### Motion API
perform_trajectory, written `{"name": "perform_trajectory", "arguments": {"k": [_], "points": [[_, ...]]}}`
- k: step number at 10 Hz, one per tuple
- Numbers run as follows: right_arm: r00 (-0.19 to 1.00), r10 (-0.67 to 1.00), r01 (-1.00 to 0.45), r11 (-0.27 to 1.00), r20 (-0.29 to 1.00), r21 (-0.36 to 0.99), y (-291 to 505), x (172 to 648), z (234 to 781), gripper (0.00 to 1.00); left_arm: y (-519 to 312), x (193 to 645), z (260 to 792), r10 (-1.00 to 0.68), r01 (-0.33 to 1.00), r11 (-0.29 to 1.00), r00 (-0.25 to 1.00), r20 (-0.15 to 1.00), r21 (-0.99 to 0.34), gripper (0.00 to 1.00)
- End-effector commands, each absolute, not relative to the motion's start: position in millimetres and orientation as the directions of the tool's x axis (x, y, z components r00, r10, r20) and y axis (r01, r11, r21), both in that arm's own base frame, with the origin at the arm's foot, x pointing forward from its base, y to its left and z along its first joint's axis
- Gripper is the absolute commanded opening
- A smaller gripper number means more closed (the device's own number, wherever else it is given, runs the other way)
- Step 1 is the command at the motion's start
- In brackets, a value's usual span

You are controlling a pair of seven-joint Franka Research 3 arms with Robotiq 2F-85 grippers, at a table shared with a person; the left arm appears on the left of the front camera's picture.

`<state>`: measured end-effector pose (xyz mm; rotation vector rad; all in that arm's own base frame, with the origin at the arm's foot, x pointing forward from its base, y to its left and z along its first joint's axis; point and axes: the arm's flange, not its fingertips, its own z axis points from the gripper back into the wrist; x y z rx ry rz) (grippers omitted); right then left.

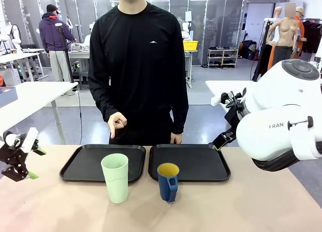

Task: Sort and store the cups by type.
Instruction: Pick up the Reusable plastic cup.

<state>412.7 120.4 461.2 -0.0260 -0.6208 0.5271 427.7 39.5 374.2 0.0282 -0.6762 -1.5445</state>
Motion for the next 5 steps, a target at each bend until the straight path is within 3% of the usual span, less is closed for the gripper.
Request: {"name": "perform_trajectory", "arguments": {"k": [1, 2, 4, 5], "points": [[0.688, 0.476, -0.462, 0.869, 0.547, -0.175, 120, 413, 461, 1.00, 42, 433, 372, -0.952, 0.881, 0.092, -0.059, 0.300, 0.464, 1.00], [0.688, 0.476, -0.462, 0.869, 0.547, -0.175, 120, 413, 461, 1.00, 42, 433, 372, -0.952, 0.881, 0.092, -0.059, 0.300, 0.464, 1.00], [0.688, 0.476, -0.462, 0.869, 0.547, -0.175, 120, 413, 461, 1.00, 37, 446, 356, -0.884, 0.897, 0.131, -0.087, 0.459, 0.423, 1.00], [0.688, 0.476, -0.462, 0.869, 0.547, -0.175, 120, 413, 461, 1.00, 37, 460, 341, -0.865, 0.886, 0.108, -0.140, 0.482, 0.452, 1.00]]}}
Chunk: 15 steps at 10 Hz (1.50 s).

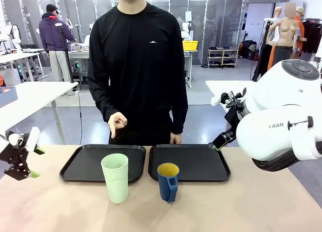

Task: Sort and store the cups by type.
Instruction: Pick up the Reusable plastic cup.

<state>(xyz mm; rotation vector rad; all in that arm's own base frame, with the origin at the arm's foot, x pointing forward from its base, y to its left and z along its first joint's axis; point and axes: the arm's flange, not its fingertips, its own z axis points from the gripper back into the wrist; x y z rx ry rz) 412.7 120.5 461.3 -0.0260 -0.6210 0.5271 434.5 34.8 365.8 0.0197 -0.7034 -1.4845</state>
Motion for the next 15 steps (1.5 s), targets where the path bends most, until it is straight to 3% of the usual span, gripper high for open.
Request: {"name": "perform_trajectory", "arguments": {"k": [1, 4, 6, 7, 9, 10, 13, 15], "points": [[0.688, 0.476, -0.462, 0.869, 0.547, -0.175, 120, 413, 461, 1.00, 39, 472, 326, -0.846, 0.885, 0.073, -0.190, 0.499, 0.460, 1.00], [0.688, 0.476, -0.462, 0.869, 0.547, -0.175, 120, 413, 461, 1.00, 38, 497, 297, -0.753, 0.891, 0.067, -0.251, 0.609, 0.450, 1.00], [0.688, 0.476, -0.462, 0.869, 0.547, -0.175, 120, 413, 461, 1.00, 37, 496, 302, -0.781, 0.885, 0.141, -0.176, 0.599, 0.444, 1.00], [0.688, 0.476, -0.462, 0.869, 0.547, -0.175, 120, 413, 461, 1.00, 37, 472, 299, -0.772, 0.902, 0.073, -0.220, 0.597, 0.427, 1.00], [0.688, 0.476, -0.462, 0.869, 0.547, -0.175, 120, 413, 461, 1.00, 41, 482, 295, -0.761, 0.896, 0.091, -0.219, 0.611, 0.434, 1.00], [0.688, 0.476, -0.462, 0.869, 0.547, -0.175, 120, 413, 461, 1.00, 28, 483, 298, -0.734, 0.893, 0.045, -0.275, 0.621, 0.448, 1.00], [0.688, 0.476, -0.462, 0.869, 0.547, -0.175, 120, 413, 461, 1.00, -2, 471, 301, -0.610, 0.928, 0.011, -0.289, 0.738, 0.373, 1.00], [0.688, 0.476, -0.462, 0.869, 0.547, -0.175, 120, 413, 461, 1.00, 1, 472, 301, -0.562, 0.969, 0.033, -0.184, 0.807, 0.244, 1.00]]}}
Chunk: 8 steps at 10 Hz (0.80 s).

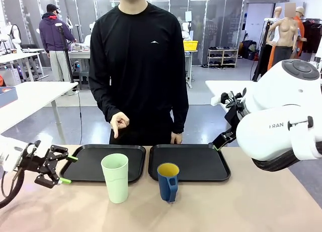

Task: Sort and store the cups by type.
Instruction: Pick up the Reusable plastic cup.

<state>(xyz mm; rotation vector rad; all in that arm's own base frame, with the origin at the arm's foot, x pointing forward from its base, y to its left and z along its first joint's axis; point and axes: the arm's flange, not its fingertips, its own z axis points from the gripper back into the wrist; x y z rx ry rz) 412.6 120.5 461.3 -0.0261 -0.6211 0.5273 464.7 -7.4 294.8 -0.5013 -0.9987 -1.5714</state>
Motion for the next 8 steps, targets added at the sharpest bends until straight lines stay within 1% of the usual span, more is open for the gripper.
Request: {"name": "perform_trajectory", "arguments": {"k": [1, 2, 3, 4, 5, 6, 8], "points": [[0.688, 0.476, -0.462, 0.869, 0.547, -0.175, 120, 413, 461, 1.00, 17, 471, 320, -0.590, 0.964, 0.037, -0.191, 0.784, 0.263, 1.00], [0.688, 0.476, -0.462, 0.869, 0.547, -0.175, 120, 413, 461, 1.00, -7, 465, 295, -0.582, 0.945, 0.012, -0.259, 0.771, 0.326, 1.00], [0.688, 0.476, -0.462, 0.869, 0.547, -0.175, 120, 413, 461, 1.00, -7, 465, 295, -0.582, 0.945, 0.012, -0.259, 0.771, 0.326, 1.00], [0.688, 0.476, -0.462, 0.869, 0.547, -0.175, 120, 413, 461, 1.00, 3, 466, 299, -0.574, 0.956, 0.027, -0.224, 0.788, 0.292, 1.00], [0.688, 0.476, -0.462, 0.869, 0.547, -0.175, 120, 413, 461, 1.00, -16, 466, 293, -0.484, 0.963, -0.009, -0.239, 0.842, 0.269, 1.00], [0.688, 0.476, -0.462, 0.869, 0.547, -0.175, 120, 413, 461, 1.00, -23, 465, 286, -0.460, 0.957, -0.016, -0.264, 0.848, 0.289, 1.00], [0.688, 0.476, -0.462, 0.869, 0.547, -0.175, 120, 413, 461, 1.00, -31, 462, 272, -0.392, 0.958, -0.022, -0.271, 0.879, 0.286, 1.00]]}}
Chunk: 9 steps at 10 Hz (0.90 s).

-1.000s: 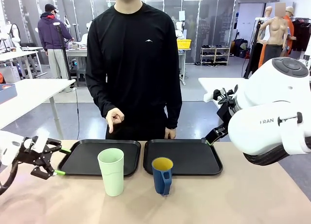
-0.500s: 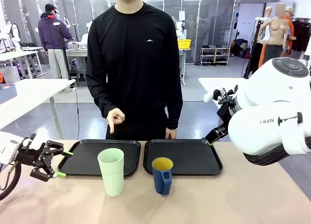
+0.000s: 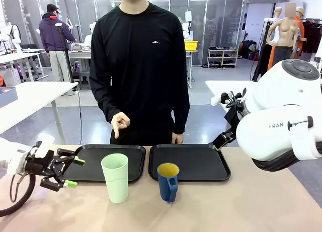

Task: Sort and store the cups by type.
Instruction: Pick up the Reusable plastic cup.

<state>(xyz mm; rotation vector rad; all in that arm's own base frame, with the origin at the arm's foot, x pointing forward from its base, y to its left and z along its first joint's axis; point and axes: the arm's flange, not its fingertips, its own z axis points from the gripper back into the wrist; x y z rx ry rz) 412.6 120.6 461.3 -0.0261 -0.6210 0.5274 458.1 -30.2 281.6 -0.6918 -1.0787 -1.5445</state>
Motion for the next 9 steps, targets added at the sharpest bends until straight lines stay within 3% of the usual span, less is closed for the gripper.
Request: {"name": "perform_trajectory", "arguments": {"k": [1, 5, 9], "points": [[0.688, 0.476, -0.462, 0.869, 0.547, -0.175, 120, 413, 461, 1.00, -33, 461, 267, -0.363, 0.960, -0.025, -0.269, 0.892, 0.279, 1.00], [0.688, 0.476, -0.462, 0.869, 0.547, -0.175, 120, 413, 461, 1.00, -68, 459, 252, -0.180, 0.973, -0.077, -0.230, 0.956, 0.219, 1.00], [0.688, 0.476, -0.462, 0.869, 0.547, -0.175, 120, 413, 461, 1.00, -93, 468, 241, -0.138, 0.984, -0.076, -0.168, 0.976, 0.159, 1.00]]}}
